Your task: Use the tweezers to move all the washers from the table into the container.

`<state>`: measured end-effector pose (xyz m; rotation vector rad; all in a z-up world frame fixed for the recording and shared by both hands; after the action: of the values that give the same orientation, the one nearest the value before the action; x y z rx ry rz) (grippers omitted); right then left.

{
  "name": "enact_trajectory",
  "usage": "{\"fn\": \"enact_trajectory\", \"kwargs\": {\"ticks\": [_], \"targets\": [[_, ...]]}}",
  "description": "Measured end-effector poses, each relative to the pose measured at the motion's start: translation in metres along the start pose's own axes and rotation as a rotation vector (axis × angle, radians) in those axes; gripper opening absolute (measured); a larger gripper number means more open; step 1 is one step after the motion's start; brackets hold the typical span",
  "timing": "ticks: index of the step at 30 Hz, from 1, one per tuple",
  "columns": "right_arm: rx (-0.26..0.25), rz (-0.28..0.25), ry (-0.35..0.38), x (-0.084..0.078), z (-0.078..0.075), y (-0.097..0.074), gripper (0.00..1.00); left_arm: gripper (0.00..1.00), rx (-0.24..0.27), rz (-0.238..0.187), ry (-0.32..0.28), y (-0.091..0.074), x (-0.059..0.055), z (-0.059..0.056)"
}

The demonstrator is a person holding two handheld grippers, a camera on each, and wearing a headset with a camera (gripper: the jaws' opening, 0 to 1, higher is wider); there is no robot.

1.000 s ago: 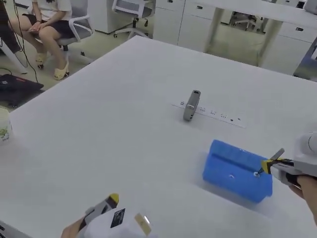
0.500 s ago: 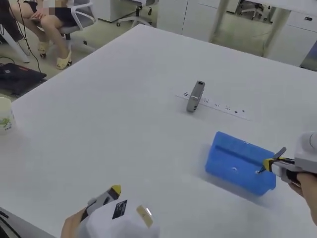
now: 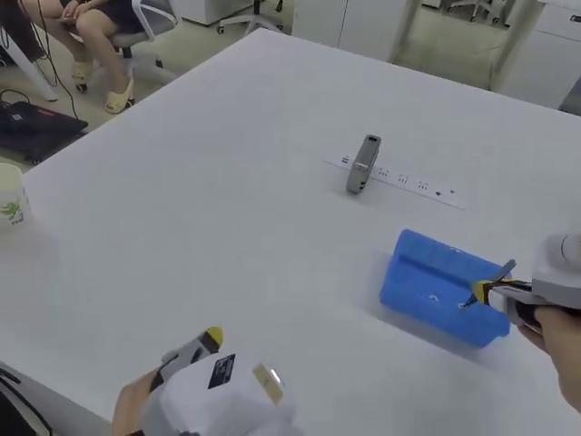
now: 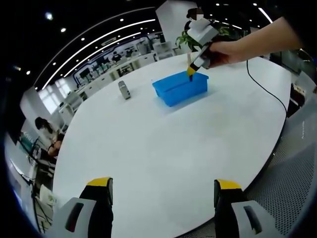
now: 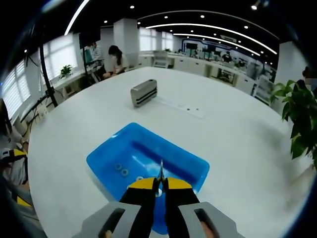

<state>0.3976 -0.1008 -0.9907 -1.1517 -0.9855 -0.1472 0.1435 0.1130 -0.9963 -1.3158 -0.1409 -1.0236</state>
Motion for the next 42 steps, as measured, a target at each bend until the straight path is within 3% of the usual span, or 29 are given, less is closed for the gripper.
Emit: {"fn": "enact_trajectory", "kwargs": {"ticks": [16, 23, 28, 31, 35, 42], "targets": [[0.014, 0.017, 0.008, -0.008, 0.007, 0.005, 0.03, 0.85, 0.009, -0.004, -0.013, -0.001, 0.0, 0.002], [0.006, 0.007, 0.012, -0.007, 0.007, 0.006, 0.03, 0.84, 0.02, 0.016, -0.029, 0.001, -0.003, 0.004], [0.017, -0.014, 0.051, -0.006, 0.009, 0.004, 0.04, 0.79, -0.006, 0.006, -0.058, 0.0, -0.002, 0.004], [0.025, -0.025, 0.057, -0.006, 0.012, -0.001, 0.04, 0.77, -0.053, -0.023, -0.094, -0.001, 0.002, 0.0], [0.039, -0.06, 0.061, -0.005, 0.022, -0.015, 0.04, 0.75, -0.08, -0.067, -0.11, -0.005, 0.008, -0.001], [0.059, -0.142, 0.064, 0.001, 0.031, -0.048, 0.03, 0.68, -0.143, -0.104, -0.089, -0.011, 0.021, -0.008]]}}
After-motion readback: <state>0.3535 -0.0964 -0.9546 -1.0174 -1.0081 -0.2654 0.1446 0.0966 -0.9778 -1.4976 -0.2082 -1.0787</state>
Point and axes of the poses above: the centre of the closed fingertips' face, and the gripper's own axes: y roughly forward along the fingers, z roughly to its left, x roughly out of its top, the point moved 4 cm from there along -y, roughly backward along the fingers, and after that the axes turned 5 degrees about y, right-handed, at the moved point
